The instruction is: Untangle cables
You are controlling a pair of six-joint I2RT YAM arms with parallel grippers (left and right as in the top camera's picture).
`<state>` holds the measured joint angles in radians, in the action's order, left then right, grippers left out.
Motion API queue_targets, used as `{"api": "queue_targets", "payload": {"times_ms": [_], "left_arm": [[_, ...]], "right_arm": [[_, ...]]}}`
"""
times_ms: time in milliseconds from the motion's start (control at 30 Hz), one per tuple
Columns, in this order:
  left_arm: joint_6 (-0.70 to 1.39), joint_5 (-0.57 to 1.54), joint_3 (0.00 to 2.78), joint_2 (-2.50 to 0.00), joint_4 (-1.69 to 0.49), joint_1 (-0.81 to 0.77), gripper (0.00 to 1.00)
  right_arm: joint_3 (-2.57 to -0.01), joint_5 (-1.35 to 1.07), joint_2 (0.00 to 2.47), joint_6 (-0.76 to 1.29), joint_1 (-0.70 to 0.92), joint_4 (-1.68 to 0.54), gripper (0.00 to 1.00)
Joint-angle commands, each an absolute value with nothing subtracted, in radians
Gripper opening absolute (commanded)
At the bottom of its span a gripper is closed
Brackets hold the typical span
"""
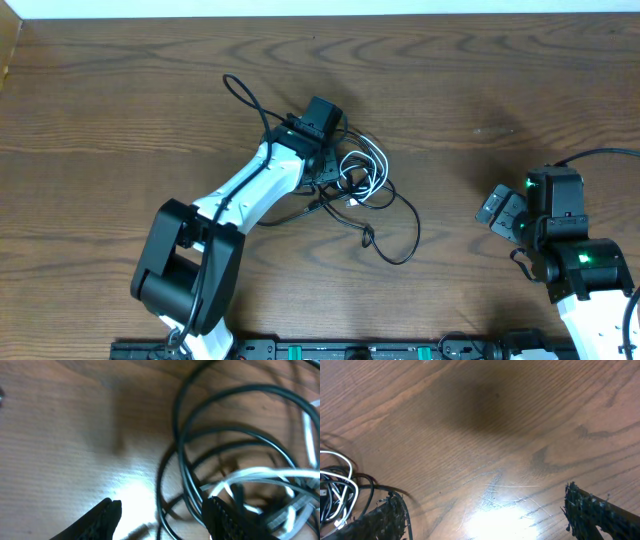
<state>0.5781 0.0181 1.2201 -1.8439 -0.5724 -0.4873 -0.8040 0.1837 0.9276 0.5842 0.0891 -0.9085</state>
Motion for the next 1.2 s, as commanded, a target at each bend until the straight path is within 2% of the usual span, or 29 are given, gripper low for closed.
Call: {"api": "queue_targets", "payload": {"times_ms": [0,100,300,533,700,867,900,1067,1100,1167], "left_arm": [[0.59,-0.053,1.228,-1.871,-0.551,-0.489,0.59],[0.613,-0.054,1.228,-1.886,-0.529,-0.49,0.65],[0.615,-0.054,1.227,-1.905,-0.507,-0.49,0.7],[0.615,-0.051,1.227,-1.969,-0.507,-0.491,0.7],[0.591,-0.034,1.226,-1.977,-0.508,-0.497,0.73],[0.566,-0.034,1.213,-1.977,-0.511,-0.526,0.72],[0.566,-0.034,1.198,-1.977,-0.511,-0.54,0.59],[0.566,-0.035,1.176,-1.982,-0.52,-0.556,0.19],[0.566,-0.035,1.176,-1.982,-0.522,-0.556,0.08],[0.566,-0.036,1.176,-1.981,-0.522,-0.554,0.07]], "right_arm": [[-0.822,0.22,0.928,0.588,0.085,-0.907,0.99],[-0.822,0.22,0.928,0.586,0.085,-0.905,0.99],[-0.822,0.22,0.928,0.586,0.085,-0.905,0.99],[-0.822,0.219,0.928,0.586,0.085,-0.905,0.99],[-0.822,0.219,0.928,0.586,0.085,-0.905,0.99],[-0.822,0.219,0.928,0.586,0.085,-0.905,0.99],[-0.822,0.219,0.928,0.586,0.085,-0.905,0.99],[-0.822,0.219,0.928,0.586,0.085,-0.906,0.99],[-0.822,0.219,0.928,0.586,0.085,-0.907,0.99],[-0.822,0.218,0.928,0.586,0.085,-0.91,0.99]]}}
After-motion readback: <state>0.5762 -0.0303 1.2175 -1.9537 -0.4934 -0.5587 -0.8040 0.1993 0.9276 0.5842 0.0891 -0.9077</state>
